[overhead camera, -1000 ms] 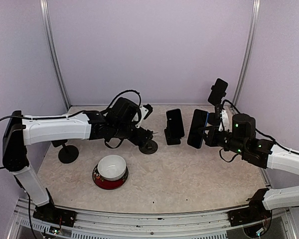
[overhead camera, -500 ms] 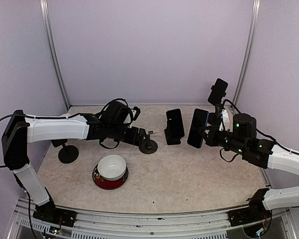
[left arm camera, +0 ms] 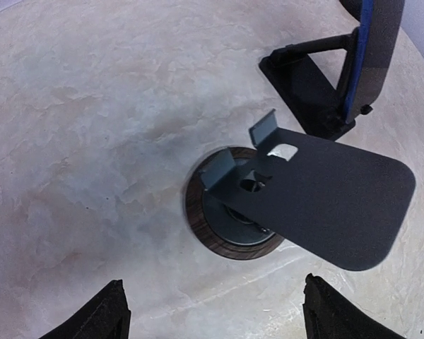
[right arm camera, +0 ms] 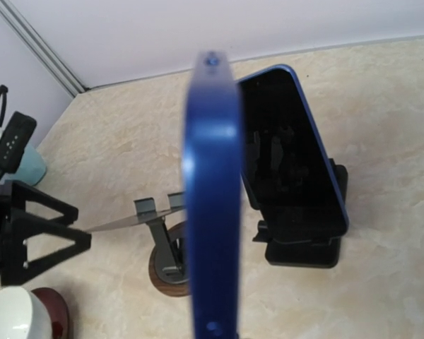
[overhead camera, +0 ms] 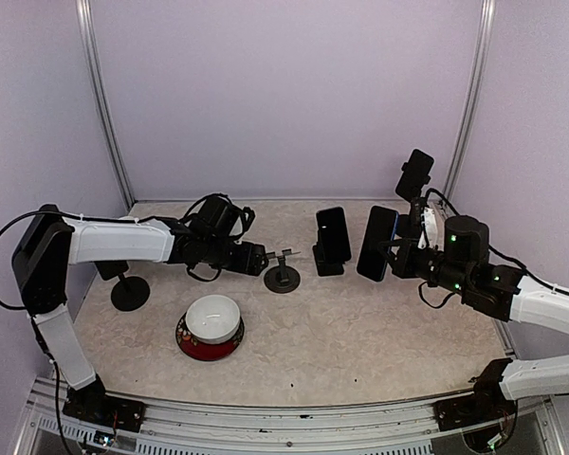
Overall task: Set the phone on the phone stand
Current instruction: Adjust the phone stand at the center of the board.
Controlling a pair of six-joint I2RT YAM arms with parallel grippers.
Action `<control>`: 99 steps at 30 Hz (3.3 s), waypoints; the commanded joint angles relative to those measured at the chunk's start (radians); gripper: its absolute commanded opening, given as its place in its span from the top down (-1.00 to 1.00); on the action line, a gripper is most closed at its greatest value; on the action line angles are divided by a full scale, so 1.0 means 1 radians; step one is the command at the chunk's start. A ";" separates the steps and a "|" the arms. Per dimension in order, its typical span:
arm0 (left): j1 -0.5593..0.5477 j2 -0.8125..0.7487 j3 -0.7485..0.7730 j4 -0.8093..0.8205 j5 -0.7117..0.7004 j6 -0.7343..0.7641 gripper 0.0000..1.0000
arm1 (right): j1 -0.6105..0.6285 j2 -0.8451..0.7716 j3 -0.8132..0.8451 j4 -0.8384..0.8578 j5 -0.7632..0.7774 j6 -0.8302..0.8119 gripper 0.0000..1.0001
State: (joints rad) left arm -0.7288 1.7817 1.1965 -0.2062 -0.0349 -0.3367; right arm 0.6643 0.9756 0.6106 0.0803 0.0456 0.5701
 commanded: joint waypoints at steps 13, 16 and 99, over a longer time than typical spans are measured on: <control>0.040 0.011 0.004 0.055 -0.049 0.055 -0.64 | -0.015 0.041 0.014 0.101 0.004 0.009 1.00; 0.019 -0.036 -0.033 0.089 -0.097 0.040 -0.63 | -0.015 0.080 0.038 0.079 0.098 -0.005 1.00; 0.165 0.170 0.211 0.302 0.410 -0.068 -0.92 | -0.279 0.535 0.252 0.231 -0.184 -0.093 1.00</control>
State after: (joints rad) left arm -0.5888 1.8732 1.4158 0.1226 0.2455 -0.3397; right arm 0.3962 1.5524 0.8665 0.2733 -0.1173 0.4725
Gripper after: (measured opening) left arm 0.979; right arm 0.064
